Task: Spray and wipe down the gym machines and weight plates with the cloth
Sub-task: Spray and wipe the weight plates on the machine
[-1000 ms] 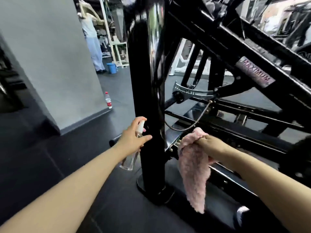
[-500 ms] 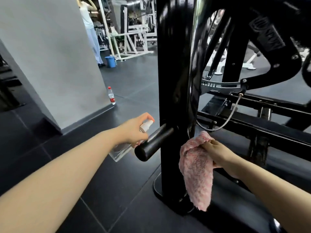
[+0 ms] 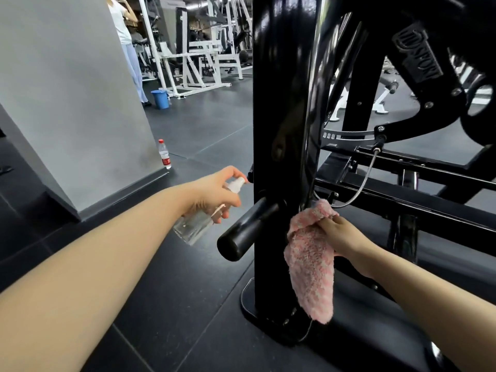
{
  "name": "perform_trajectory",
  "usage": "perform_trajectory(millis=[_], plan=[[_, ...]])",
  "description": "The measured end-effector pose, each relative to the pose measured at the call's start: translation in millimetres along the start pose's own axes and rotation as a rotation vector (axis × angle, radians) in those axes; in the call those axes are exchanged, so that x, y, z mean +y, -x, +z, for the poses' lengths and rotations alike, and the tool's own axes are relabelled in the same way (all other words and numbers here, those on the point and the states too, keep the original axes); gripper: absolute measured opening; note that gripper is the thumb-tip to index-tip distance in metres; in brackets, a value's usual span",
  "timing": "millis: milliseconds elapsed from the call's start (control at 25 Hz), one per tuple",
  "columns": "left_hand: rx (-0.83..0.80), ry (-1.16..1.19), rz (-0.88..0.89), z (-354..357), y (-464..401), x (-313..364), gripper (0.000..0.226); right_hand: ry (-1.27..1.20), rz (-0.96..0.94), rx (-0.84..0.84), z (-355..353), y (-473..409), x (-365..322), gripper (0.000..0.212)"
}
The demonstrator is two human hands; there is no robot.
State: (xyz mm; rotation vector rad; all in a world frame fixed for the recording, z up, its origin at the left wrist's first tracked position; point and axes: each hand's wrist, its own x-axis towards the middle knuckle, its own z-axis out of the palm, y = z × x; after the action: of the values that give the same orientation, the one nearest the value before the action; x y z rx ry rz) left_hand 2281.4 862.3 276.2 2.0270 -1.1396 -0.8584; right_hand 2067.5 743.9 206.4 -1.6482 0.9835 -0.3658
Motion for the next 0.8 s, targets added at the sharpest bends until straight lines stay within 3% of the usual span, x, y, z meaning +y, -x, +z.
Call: perform_trajectory(millis=[160, 400, 600, 720, 800], plan=[[-0.015, -0.061, 0.019, -3, -11, -11, 0.039, 0.006, -0.095, 0.099, 12, 3, -18, 0.032], [-0.134, -0.034, 0.05, -22, -12, -38, 0.041, 0.433, -0.318, 0.193, 45, -1, -35, 0.03], [-0.249, -0.031, 0.116, -43, -14, -53, 0.044, 0.259, -0.26, 0.323, 55, -26, -60, 0.037], [-0.25, 0.051, 0.176, -56, -22, -48, 0.05, 0.471, -0.218, 0.166, 66, -36, -60, 0.046], [-0.257, 0.1, 0.207, -58, -29, -43, 0.051, 0.752, -0.295, 0.012, 81, -39, -48, 0.069]])
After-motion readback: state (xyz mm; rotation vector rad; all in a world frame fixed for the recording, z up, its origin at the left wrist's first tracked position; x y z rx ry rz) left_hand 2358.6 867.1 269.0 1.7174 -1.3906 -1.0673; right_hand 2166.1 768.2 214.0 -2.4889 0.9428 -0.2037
